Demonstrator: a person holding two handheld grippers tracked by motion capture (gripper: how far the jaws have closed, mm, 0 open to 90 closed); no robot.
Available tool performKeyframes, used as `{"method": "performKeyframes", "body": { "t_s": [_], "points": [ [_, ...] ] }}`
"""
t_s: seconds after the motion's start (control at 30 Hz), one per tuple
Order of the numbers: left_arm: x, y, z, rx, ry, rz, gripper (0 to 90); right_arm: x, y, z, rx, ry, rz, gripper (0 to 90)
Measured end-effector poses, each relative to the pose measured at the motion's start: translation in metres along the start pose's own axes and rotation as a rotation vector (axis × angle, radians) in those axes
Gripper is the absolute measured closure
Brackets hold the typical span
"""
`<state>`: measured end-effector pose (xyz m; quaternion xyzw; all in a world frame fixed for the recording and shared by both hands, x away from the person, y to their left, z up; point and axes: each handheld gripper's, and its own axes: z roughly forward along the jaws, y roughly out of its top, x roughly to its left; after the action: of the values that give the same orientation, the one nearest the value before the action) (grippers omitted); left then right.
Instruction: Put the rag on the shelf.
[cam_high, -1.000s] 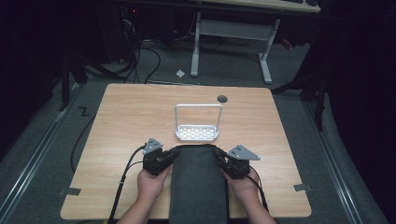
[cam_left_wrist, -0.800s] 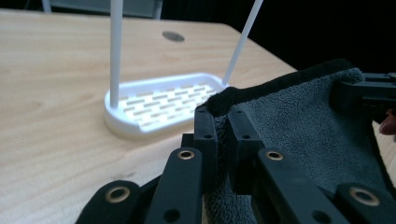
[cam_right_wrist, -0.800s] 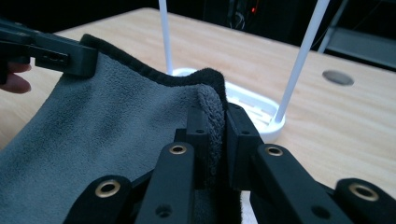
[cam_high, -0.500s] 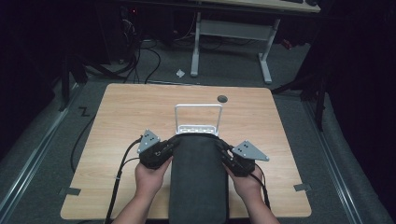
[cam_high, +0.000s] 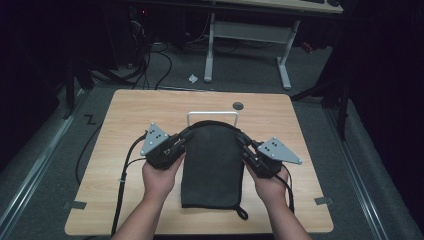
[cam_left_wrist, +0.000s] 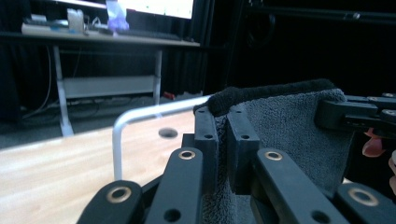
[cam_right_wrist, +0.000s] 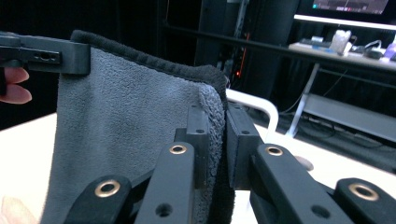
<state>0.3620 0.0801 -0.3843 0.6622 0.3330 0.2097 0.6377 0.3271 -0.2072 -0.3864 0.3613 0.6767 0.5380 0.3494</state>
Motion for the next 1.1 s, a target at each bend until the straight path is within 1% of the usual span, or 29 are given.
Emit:
{"method": "performKeyframes", "body": {
  "t_s": [0.1,0.37,0.4,0.63,0.73,0.8,0.97,1.1],
  "points": [
    [0.000,0.010,0.000,-0.024,-0.002,0.012,84.6,-0.001,0.009,0.000,-0.022,-0.005,-0.014,82.4],
    [0.002,0.031,-0.002,-0.069,0.010,0.040,84.8,0.000,0.031,0.001,-0.068,-0.002,-0.029,82.4],
    [0.002,0.032,-0.002,-0.073,0.006,0.038,84.9,-0.001,0.034,0.001,-0.074,-0.004,-0.033,82.4],
    [0.007,0.041,-0.004,-0.090,0.014,0.047,84.9,0.000,0.047,0.003,-0.099,-0.006,-0.042,82.4],
    [0.009,0.044,-0.005,-0.100,0.019,0.066,84.9,-0.001,0.051,0.003,-0.105,-0.008,-0.045,82.4],
    [0.010,0.047,-0.004,-0.098,0.026,0.078,84.9,-0.001,0.054,0.004,-0.110,-0.008,-0.046,82.4],
    [0.015,0.061,0.000,-0.103,0.026,0.104,85.0,-0.005,0.064,0.007,-0.119,-0.014,-0.052,82.5],
    [0.019,0.072,0.009,-0.101,0.032,0.143,85.0,-0.011,0.071,0.014,-0.119,-0.017,-0.037,82.6]
  ]
}}
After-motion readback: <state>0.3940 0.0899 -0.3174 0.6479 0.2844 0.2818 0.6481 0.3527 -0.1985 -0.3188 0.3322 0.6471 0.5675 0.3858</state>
